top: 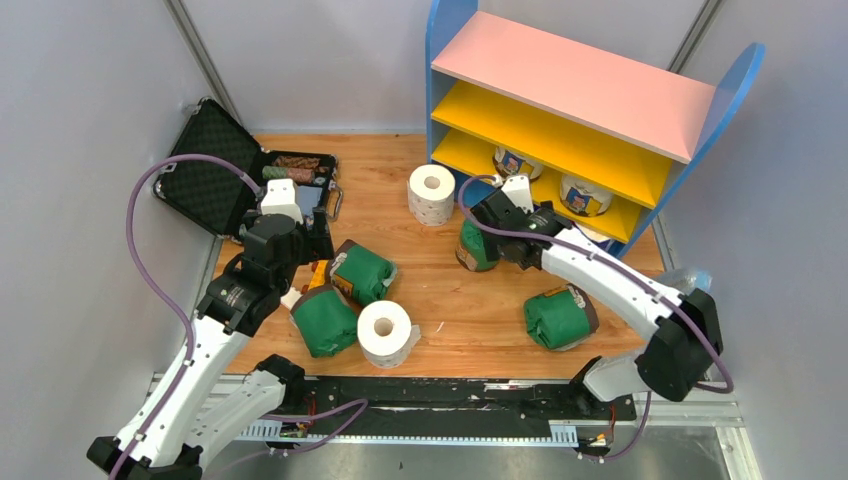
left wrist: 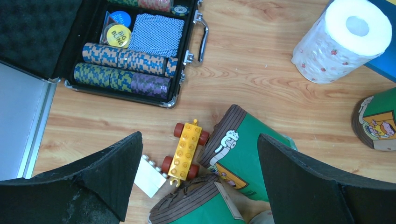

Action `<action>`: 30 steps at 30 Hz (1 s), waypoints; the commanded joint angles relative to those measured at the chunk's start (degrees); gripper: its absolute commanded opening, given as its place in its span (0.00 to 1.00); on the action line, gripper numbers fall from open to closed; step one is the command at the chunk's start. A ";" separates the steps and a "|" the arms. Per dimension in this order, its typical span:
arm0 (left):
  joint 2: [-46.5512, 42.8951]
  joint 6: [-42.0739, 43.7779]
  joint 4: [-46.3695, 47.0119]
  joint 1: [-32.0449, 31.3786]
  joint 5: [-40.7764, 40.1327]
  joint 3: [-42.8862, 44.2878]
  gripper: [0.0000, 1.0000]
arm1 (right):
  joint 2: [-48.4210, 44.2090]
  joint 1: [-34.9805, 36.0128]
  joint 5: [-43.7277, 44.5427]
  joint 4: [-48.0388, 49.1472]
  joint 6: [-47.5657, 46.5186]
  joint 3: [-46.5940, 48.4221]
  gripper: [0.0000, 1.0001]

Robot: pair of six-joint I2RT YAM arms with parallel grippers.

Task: Place and organize the paper towels onto the shelf
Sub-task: Adjust the paper towel at the center of the board.

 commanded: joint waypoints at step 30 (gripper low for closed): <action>-1.00 0.84 1.58 0.29 0.23 0.16 1.00 | 16.84 0.41 -18.85 17.34 0.08 12.71 0.79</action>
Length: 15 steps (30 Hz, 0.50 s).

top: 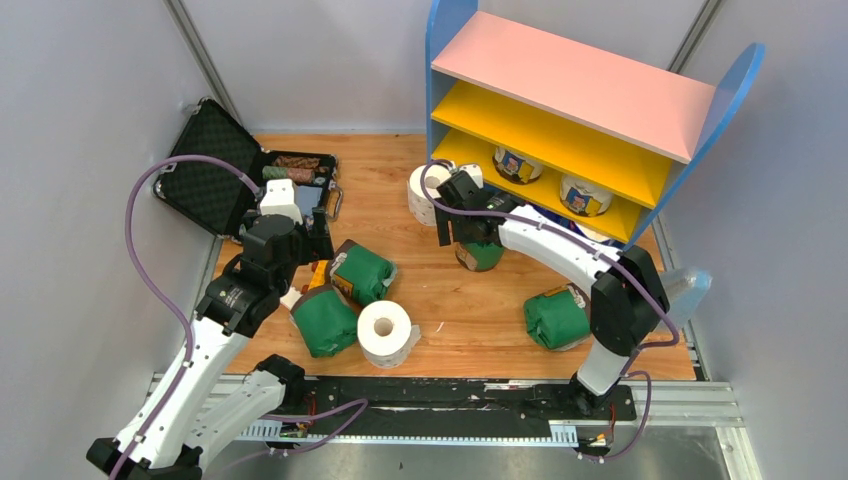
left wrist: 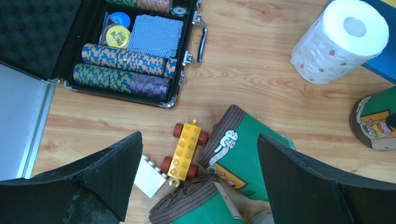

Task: Place and organize the paper towels onto the shelf
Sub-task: Adjust the paper towel at the center of the board, then pick up the paper towel from the center of the board.

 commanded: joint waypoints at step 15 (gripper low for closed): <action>-0.89 0.79 1.57 0.31 0.02 0.16 1.00 | 2.16 0.49 1.71 0.04 -4.52 5.22 0.48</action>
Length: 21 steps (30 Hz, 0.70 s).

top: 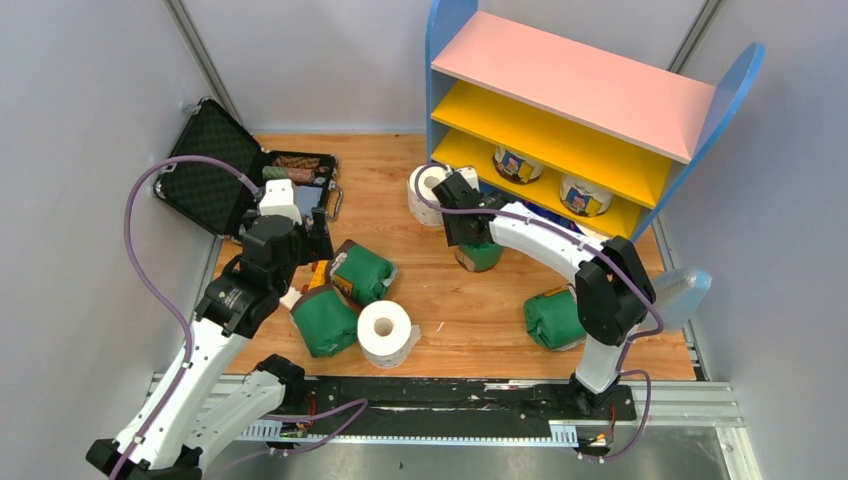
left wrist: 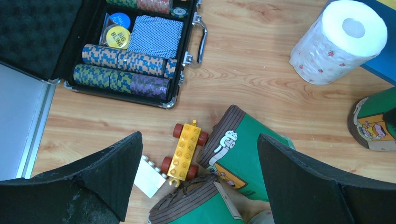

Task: Place and organize the paper towels onto the shelf
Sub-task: Pick up the paper towel from the center of the board.

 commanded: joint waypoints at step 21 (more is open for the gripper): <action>0.14 0.86 1.76 0.29 0.36 0.07 1.00 | -4.92 1.48 0.66 -16.08 -28.06 41.86 0.30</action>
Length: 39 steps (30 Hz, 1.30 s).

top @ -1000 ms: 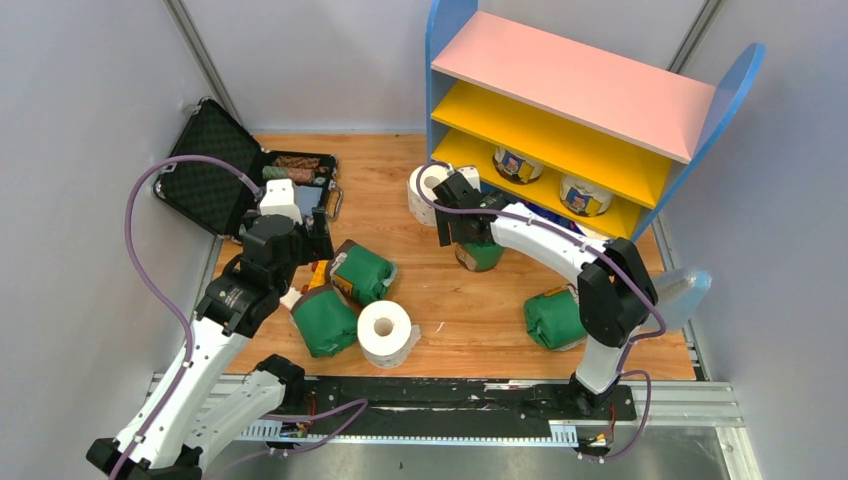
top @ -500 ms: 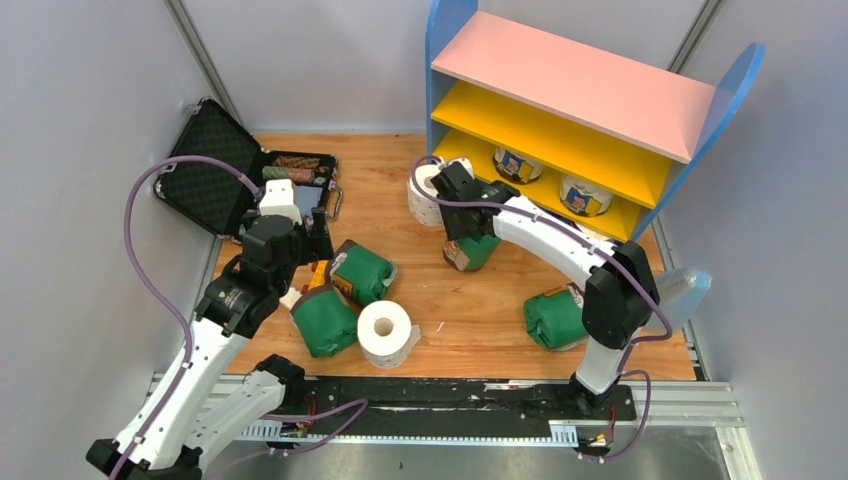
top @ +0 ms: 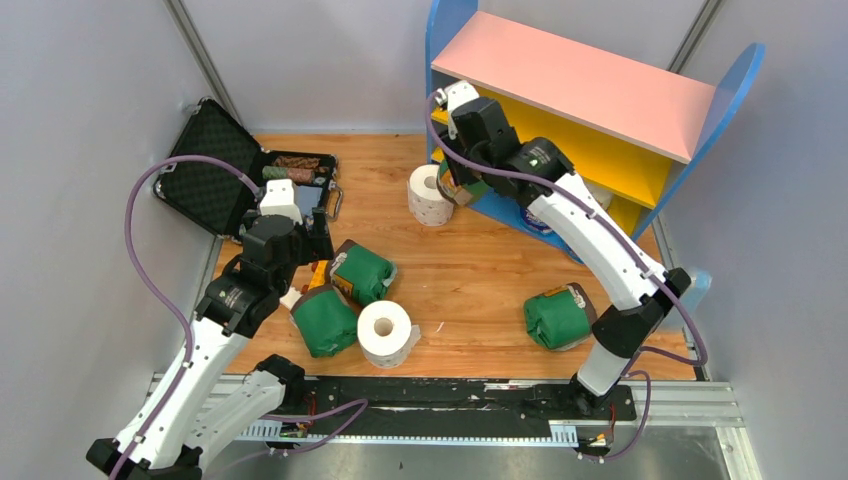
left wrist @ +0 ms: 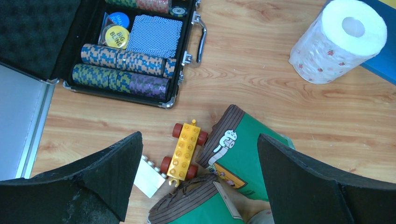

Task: Place and organize the paper towels onto the shelf
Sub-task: Pick up the paper towel from the center of the board, then place the paper towel on the shelf.

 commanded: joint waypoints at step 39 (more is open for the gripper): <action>0.84 0.79 1.93 0.29 1.38 -0.03 1.00 | 5.87 -9.11 5.05 7.89 -35.03 16.53 0.35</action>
